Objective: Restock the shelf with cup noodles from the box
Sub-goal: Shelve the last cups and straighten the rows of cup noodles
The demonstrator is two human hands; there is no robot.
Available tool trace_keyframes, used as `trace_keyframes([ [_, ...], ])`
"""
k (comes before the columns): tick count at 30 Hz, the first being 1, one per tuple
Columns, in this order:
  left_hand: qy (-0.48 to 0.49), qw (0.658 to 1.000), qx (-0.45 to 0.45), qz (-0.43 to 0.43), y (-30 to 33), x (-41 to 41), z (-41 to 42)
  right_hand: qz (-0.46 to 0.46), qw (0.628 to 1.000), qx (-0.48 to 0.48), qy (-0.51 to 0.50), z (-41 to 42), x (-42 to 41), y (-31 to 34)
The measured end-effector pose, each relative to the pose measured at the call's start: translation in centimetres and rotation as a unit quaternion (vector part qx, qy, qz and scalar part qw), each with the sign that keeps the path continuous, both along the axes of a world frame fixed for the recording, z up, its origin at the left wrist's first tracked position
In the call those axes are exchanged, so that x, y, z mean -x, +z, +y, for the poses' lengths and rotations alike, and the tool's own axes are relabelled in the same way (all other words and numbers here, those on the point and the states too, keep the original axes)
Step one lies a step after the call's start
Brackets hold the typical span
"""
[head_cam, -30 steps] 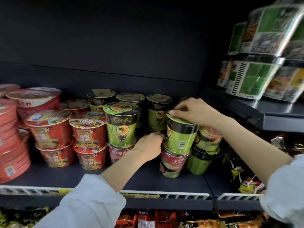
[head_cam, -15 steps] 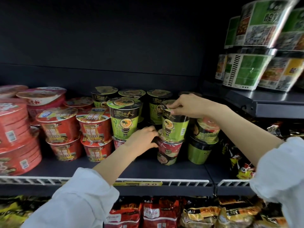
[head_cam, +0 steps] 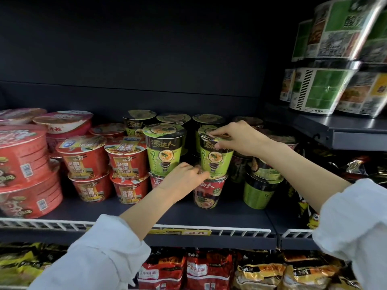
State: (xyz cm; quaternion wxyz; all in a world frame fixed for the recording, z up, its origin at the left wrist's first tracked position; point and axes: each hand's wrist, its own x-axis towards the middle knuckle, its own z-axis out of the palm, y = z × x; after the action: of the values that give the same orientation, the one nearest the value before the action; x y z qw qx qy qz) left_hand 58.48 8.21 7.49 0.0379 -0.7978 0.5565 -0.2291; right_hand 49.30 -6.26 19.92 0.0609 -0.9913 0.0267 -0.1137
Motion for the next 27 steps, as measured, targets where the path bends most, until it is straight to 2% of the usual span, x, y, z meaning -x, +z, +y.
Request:
trace_keyframes([
  [7,-0.014,0.999,0.014,-0.039,0.4,-0.4,2.1,-0.03,0.999,0.029,0.012,1.4,-0.2,-0.9],
  [10,-0.002,0.999,0.031,-0.028,0.0,-0.2,2.0,-0.034,0.999,0.03,0.015,1.2,-0.3,-1.0],
  [17,0.055,0.993,0.104,0.0,-0.8,0.4,0.7,-0.032,0.998,-0.028,0.039,0.0,-0.9,-1.7],
  [22,0.084,0.989,0.11,0.042,-1.0,0.9,0.5,-0.104,0.985,-0.114,0.08,-0.2,-0.4,-3.1],
  [27,0.1,0.991,0.082,0.037,-0.5,0.8,0.6,-0.183,0.972,-0.105,0.098,0.3,-0.2,-4.4],
])
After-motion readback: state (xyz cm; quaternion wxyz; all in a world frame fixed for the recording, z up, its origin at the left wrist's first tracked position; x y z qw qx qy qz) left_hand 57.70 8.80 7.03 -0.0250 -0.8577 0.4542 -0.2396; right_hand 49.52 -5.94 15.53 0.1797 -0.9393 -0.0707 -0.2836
